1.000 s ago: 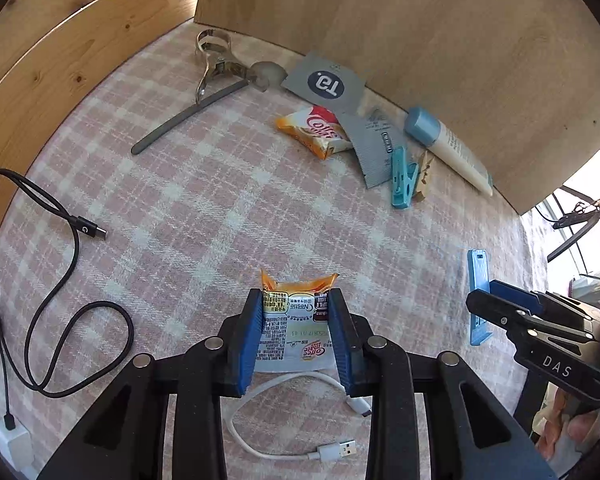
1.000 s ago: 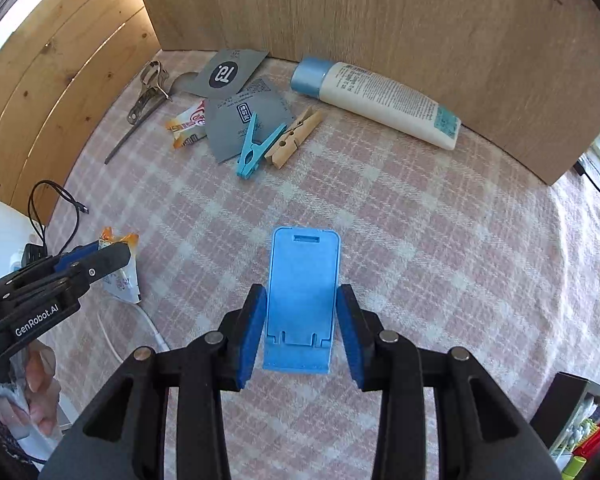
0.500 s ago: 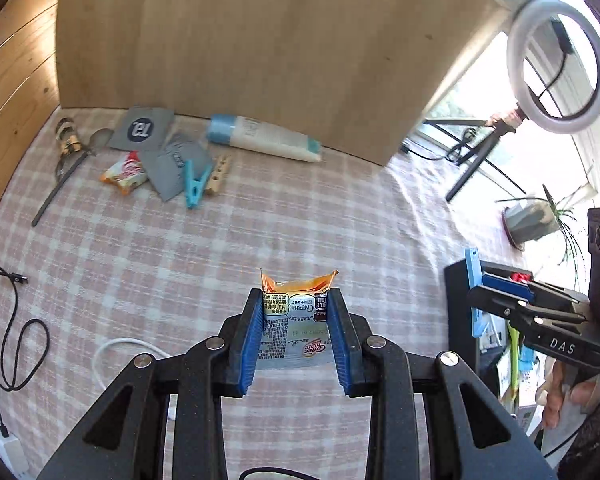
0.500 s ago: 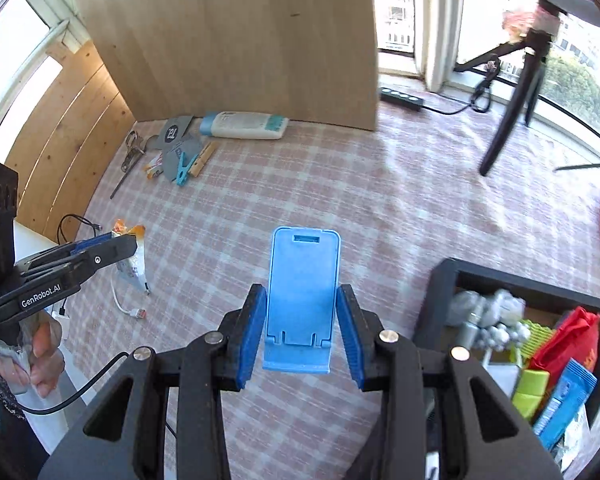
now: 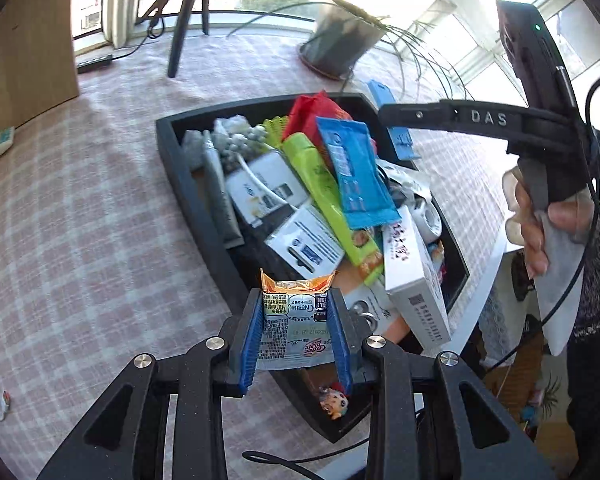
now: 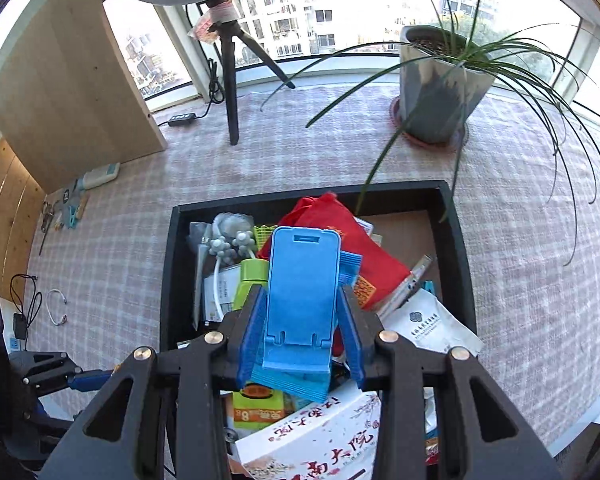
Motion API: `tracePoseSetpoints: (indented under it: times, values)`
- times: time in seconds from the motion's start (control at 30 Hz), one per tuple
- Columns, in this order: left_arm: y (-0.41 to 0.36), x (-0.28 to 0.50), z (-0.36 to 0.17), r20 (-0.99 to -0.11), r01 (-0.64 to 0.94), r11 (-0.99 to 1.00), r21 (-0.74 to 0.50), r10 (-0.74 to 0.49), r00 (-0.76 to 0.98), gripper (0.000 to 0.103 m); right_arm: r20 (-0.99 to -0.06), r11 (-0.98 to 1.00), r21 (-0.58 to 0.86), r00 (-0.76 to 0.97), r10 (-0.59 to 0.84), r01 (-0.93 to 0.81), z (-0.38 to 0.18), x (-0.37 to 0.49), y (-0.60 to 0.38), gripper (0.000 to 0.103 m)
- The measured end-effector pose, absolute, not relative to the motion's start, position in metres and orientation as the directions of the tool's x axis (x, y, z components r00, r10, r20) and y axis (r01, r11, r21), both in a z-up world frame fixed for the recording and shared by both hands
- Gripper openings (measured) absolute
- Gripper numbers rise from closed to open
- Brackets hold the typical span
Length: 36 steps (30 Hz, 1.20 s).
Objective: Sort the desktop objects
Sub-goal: 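Carry the sachet and phone stand to the tray and open both grippers, then withdraw both grippers from the tray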
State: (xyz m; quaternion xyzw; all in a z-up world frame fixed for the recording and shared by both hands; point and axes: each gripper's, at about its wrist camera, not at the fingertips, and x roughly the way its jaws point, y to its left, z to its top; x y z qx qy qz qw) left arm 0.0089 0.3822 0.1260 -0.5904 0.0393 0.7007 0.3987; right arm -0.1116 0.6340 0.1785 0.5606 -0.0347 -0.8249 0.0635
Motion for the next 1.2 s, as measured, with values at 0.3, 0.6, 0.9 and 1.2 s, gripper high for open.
tracePoseSetpoints:
  times: [0.3,0.6,0.9,1.2]
  values:
    - [0.457,0.037,0.143,-0.867,-0.709,-0.601,-0.369,0.497,0.030,0.030,-0.926,-0.991,0.131,-0.362,-0.112,-0.029,0.170,-0.091,0.687,0.036]
    - [0.480,0.036,0.149,-0.885,-0.726,-0.623,-0.290,0.464,-0.045,0.065,-0.923,-0.983,0.158,-0.367,-0.113,-0.095,0.175,-0.080,0.705,0.038]
    - [0.443,0.035,0.159,-0.889,-0.690,-0.687,-0.229,0.436,-0.139,0.065,-0.903,-0.981,0.187,-0.401,-0.153,-0.047,0.189,-0.054,0.673,0.041]
    - [0.374,0.042,0.184,-0.869,-0.613,-0.770,-0.174,0.413,-0.272,0.070,-0.877,-0.983,0.172,-0.443,-0.185,0.071,0.215,-0.024,0.611,0.051]
